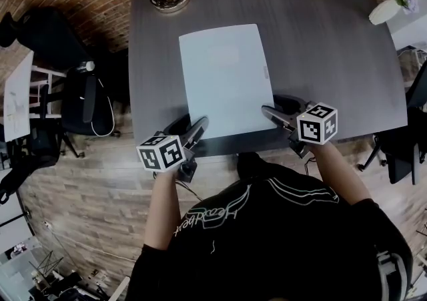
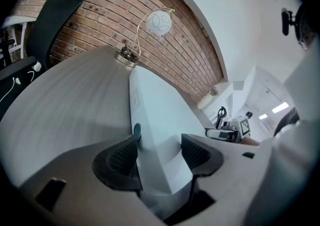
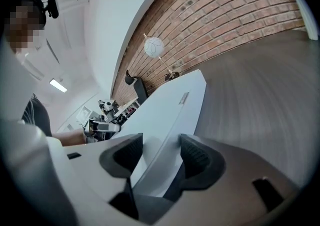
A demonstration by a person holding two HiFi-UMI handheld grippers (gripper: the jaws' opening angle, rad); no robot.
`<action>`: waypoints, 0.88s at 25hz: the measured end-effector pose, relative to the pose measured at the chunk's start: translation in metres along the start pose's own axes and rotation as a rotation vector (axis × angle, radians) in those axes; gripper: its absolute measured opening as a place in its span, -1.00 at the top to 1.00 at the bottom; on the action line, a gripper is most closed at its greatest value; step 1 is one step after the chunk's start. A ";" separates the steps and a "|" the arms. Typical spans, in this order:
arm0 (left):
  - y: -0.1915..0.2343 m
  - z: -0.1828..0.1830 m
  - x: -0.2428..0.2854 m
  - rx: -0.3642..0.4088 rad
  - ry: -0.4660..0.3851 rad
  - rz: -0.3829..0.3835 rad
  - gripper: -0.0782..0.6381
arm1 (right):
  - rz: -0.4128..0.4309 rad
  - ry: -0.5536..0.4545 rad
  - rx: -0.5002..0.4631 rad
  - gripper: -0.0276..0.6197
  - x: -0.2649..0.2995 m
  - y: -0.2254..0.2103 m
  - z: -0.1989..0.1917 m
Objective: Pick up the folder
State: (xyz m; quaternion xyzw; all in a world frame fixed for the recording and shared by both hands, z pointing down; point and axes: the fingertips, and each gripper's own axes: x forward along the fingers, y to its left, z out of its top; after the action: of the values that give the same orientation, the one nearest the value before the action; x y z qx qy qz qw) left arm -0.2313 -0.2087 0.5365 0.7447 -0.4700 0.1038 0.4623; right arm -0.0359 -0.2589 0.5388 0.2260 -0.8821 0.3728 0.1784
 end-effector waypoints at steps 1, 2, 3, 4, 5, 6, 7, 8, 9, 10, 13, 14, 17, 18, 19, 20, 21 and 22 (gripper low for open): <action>0.000 0.000 0.001 -0.006 -0.003 0.000 0.02 | -0.001 -0.002 0.001 0.25 0.000 -0.001 0.000; 0.000 -0.001 0.001 -0.012 -0.005 0.000 0.02 | -0.002 -0.004 0.002 0.25 -0.001 -0.001 0.000; 0.000 -0.001 0.001 -0.018 -0.007 -0.001 0.02 | -0.005 -0.005 0.003 0.25 -0.001 -0.001 0.000; 0.000 -0.002 0.001 -0.024 -0.010 -0.001 0.02 | -0.006 -0.006 0.005 0.25 0.000 -0.001 -0.001; 0.000 -0.002 0.000 -0.027 -0.012 -0.001 0.02 | -0.006 -0.008 0.008 0.25 0.000 -0.001 -0.001; 0.000 -0.002 0.000 -0.030 -0.015 0.000 0.02 | -0.005 -0.011 0.013 0.25 0.000 0.000 -0.001; 0.000 -0.002 0.000 -0.033 -0.018 0.000 0.02 | -0.004 -0.013 0.017 0.25 0.000 0.000 -0.001; 0.001 -0.002 0.000 -0.037 -0.020 0.000 0.02 | -0.004 -0.016 0.021 0.25 0.000 -0.001 -0.001; 0.001 -0.002 0.000 -0.040 -0.022 0.000 0.02 | -0.004 -0.018 0.023 0.25 0.000 -0.001 -0.001; 0.001 -0.002 0.000 -0.044 -0.023 0.001 0.03 | -0.003 -0.020 0.025 0.25 0.001 -0.001 -0.001; 0.000 -0.005 -0.002 -0.049 -0.023 0.002 0.02 | -0.004 -0.021 0.026 0.25 -0.002 0.001 -0.003; -0.001 -0.007 -0.003 -0.049 -0.022 0.003 0.03 | -0.005 -0.021 0.025 0.25 -0.003 0.002 -0.005; -0.004 -0.014 -0.007 -0.050 -0.017 0.007 0.03 | -0.005 -0.019 0.026 0.25 -0.007 0.007 -0.012; -0.005 -0.016 -0.008 -0.051 -0.015 0.009 0.03 | -0.004 -0.017 0.026 0.25 -0.009 0.008 -0.014; -0.006 -0.019 -0.010 -0.051 -0.013 0.011 0.03 | -0.004 -0.016 0.027 0.25 -0.010 0.010 -0.016; -0.007 -0.021 -0.011 -0.052 -0.010 0.012 0.03 | -0.003 -0.015 0.027 0.25 -0.011 0.011 -0.018; -0.008 -0.023 -0.013 -0.052 -0.007 0.013 0.03 | -0.003 -0.014 0.027 0.25 -0.013 0.013 -0.020; -0.009 -0.026 -0.014 -0.052 -0.004 0.014 0.03 | -0.003 -0.013 0.027 0.25 -0.014 0.014 -0.022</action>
State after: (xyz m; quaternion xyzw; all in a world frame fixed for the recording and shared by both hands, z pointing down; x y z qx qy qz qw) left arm -0.2239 -0.1788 0.5370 0.7293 -0.4788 0.0931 0.4798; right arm -0.0281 -0.2300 0.5387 0.2320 -0.8778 0.3831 0.1700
